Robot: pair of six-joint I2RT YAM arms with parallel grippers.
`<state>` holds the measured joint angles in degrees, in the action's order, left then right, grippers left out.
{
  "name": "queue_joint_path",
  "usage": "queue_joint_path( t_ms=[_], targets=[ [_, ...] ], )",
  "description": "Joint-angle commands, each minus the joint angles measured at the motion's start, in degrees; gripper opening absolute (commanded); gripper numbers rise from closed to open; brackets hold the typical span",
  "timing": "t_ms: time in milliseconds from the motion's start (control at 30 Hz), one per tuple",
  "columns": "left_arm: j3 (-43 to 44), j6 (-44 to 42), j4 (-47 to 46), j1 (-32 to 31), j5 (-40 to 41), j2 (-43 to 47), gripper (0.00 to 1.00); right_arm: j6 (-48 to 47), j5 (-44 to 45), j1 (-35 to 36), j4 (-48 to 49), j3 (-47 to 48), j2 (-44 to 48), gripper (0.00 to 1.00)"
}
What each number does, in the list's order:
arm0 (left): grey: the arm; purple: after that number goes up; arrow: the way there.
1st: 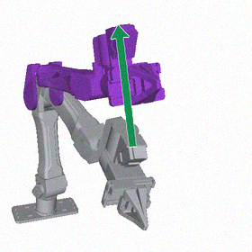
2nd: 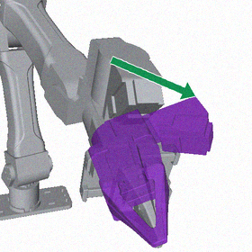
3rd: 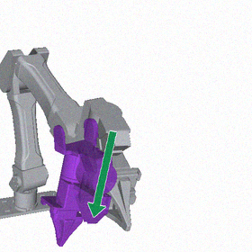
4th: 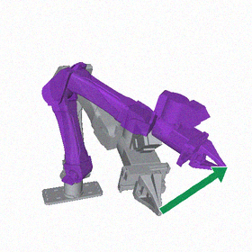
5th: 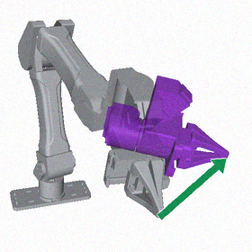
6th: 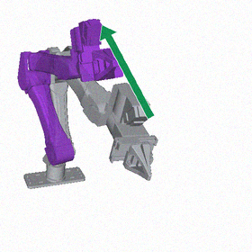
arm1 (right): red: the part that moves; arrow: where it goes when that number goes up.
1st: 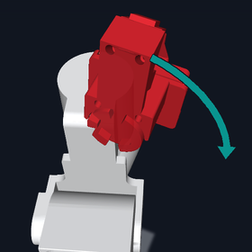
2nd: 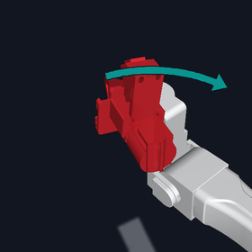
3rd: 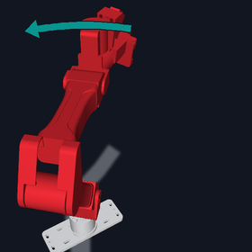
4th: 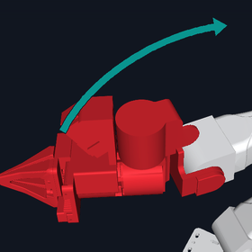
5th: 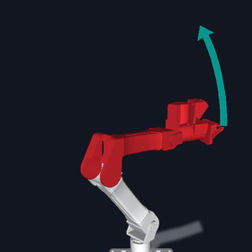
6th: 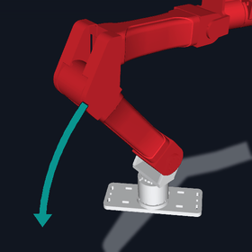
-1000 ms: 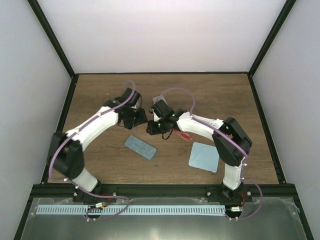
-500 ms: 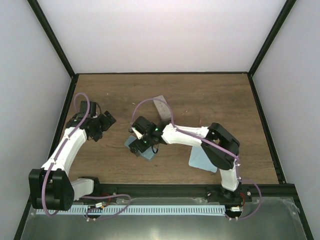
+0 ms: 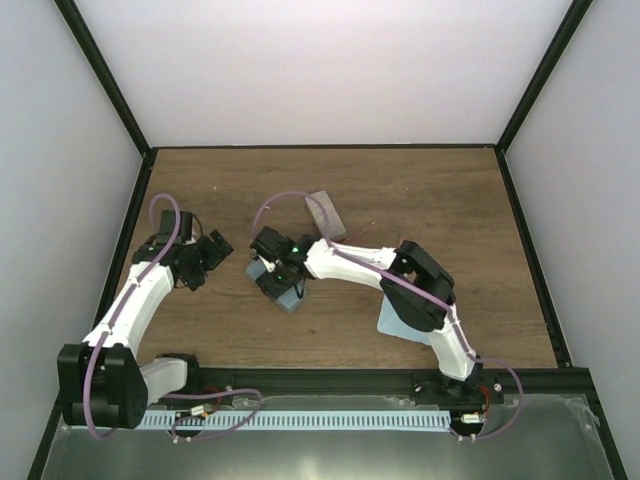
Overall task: Organize the sunglasses
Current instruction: Move the sunglasses case at the center of the board.
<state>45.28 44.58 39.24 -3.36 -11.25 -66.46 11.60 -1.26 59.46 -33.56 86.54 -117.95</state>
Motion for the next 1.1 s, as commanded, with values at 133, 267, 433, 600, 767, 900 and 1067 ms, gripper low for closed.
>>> queue_joint_path(
  t_ms=[133,267,433,600,767,900,1067],
  targets=[
    [0.03,-1.01,3.24,0.37,4.58,2.52,1.00,13.89,7.94,-0.72,-15.64,32.77,-15.75,0.41],
    [-0.32,-1.05,4.97,0.37,5.07,4.54,1.00,22.79,6.36,-3.69,-18.31,45.24,-22.74,0.42],
    [0.01,-2.72,7.05,0.37,4.83,5.33,1.00,31.78,2.49,-7.78,-12.05,43.01,-24.78,0.52],
    [1.00,-4.32,7.89,0.40,5.05,4.71,1.00,29.38,7.19,-8.40,-9.10,41.32,-19.25,0.93],
    [1.34,-4.32,5.10,0.36,3.39,3.05,1.00,23.25,15.31,-9.83,-5.26,29.48,-8.35,1.00],
    [0.61,-3.12,3.15,0.28,2.31,2.74,1.00,17.85,16.54,-14.43,-2.98,19.75,-2.62,1.00],
    [-0.84,-1.78,1.45,0.28,1.64,3.59,1.00,8.91,12.19,-21.81,-2.06,16.46,-4.05,1.00]
  ],
)
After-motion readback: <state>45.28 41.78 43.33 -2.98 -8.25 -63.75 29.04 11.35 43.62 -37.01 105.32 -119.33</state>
